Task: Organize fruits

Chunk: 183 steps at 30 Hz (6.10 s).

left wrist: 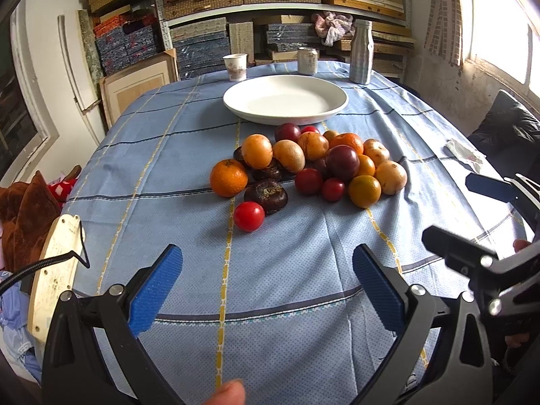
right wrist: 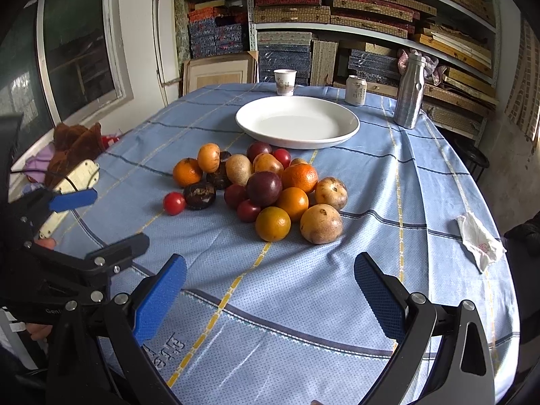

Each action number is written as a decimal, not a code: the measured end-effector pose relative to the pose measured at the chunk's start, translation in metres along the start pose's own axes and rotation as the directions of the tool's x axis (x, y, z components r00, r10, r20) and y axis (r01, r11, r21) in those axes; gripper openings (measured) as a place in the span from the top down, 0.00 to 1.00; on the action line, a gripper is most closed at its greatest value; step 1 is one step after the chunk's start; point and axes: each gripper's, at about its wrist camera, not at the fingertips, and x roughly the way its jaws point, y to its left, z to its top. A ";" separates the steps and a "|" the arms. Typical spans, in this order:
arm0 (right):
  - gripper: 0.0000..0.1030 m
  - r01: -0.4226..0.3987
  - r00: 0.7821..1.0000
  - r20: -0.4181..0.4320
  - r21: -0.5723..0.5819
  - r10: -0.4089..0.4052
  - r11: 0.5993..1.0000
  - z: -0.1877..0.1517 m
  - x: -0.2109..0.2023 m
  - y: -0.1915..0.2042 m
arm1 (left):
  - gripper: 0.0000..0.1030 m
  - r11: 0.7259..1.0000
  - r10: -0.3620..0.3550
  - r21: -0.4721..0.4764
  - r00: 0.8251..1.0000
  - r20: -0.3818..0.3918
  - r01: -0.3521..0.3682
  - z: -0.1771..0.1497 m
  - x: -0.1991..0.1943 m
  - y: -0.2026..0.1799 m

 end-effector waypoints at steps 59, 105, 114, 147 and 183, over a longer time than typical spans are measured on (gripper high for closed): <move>0.41 -0.107 0.976 -0.188 0.005 0.106 0.994 0.029 0.119 -0.073 | 0.58 0.965 -0.251 0.046 0.957 -0.145 0.260 0.036 0.118 0.039; 0.56 -0.075 0.997 0.033 0.091 0.073 0.993 0.193 0.127 -0.108 | 0.73 0.973 -0.229 -0.001 0.970 0.078 0.230 0.218 0.144 0.053; 0.56 -0.065 0.989 -0.125 0.110 0.079 0.992 0.180 0.225 -0.105 | 0.73 0.974 -0.225 -0.004 0.973 -0.045 0.225 0.215 0.227 0.047; 0.20 -0.066 0.951 0.308 0.075 0.040 0.995 0.136 0.047 -0.087 | 0.24 0.989 -0.132 -0.048 0.976 0.174 0.142 0.153 0.103 0.075; 0.03 -0.050 0.992 0.127 0.295 0.013 0.954 0.054 0.082 -0.126 | 0.39 0.986 -0.152 -0.078 0.986 -0.068 0.147 0.064 0.149 0.086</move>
